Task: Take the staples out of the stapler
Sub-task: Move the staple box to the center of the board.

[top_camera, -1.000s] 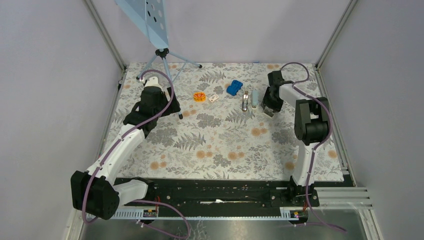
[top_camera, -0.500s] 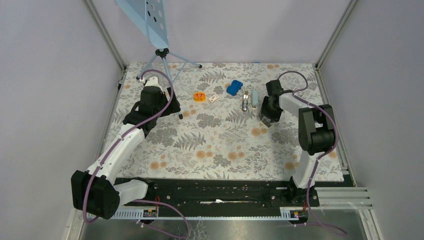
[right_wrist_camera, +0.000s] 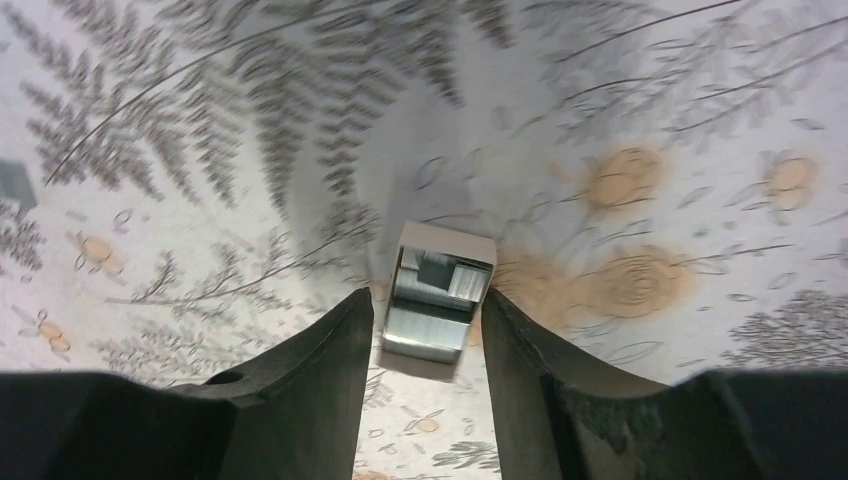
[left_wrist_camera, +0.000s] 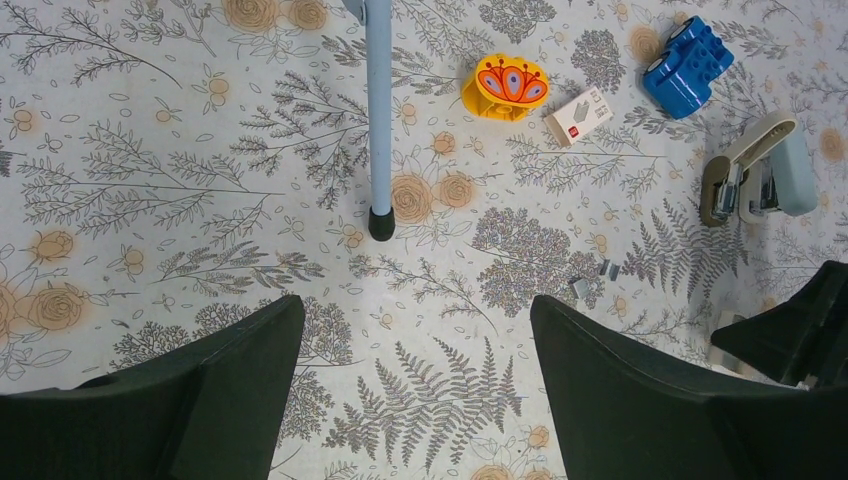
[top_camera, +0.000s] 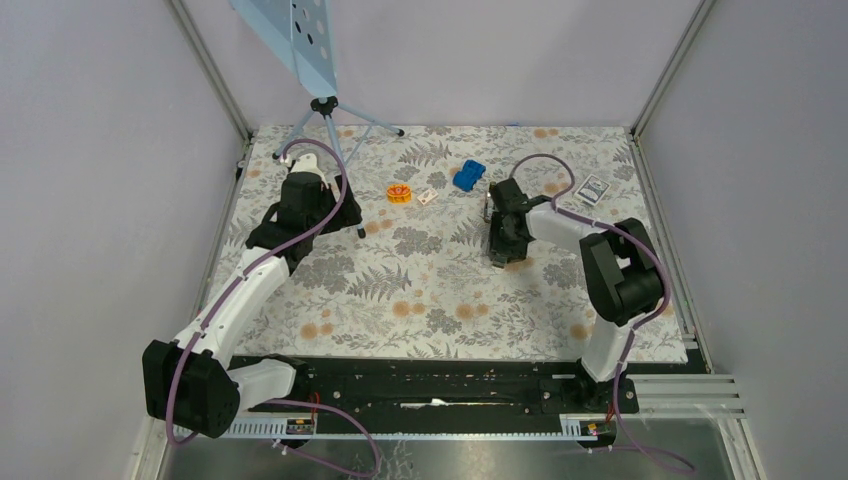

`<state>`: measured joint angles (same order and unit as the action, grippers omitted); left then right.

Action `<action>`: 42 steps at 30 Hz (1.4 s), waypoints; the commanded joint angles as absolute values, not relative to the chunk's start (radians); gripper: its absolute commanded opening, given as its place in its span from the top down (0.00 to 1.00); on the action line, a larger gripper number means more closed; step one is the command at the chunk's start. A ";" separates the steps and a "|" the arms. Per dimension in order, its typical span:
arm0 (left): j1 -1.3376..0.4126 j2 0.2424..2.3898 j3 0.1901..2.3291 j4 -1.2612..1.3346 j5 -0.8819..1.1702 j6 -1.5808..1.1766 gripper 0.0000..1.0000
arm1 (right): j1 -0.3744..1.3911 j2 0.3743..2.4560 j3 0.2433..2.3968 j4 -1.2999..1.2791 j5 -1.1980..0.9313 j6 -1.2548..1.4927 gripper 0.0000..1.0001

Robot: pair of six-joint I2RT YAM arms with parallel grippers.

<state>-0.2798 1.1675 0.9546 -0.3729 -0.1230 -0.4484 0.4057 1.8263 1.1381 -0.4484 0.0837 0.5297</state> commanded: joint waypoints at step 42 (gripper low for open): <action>-0.252 1.129 0.942 -0.331 -0.143 -0.453 0.13 | 0.793 1.971 1.289 -0.663 -0.163 -0.255 0.39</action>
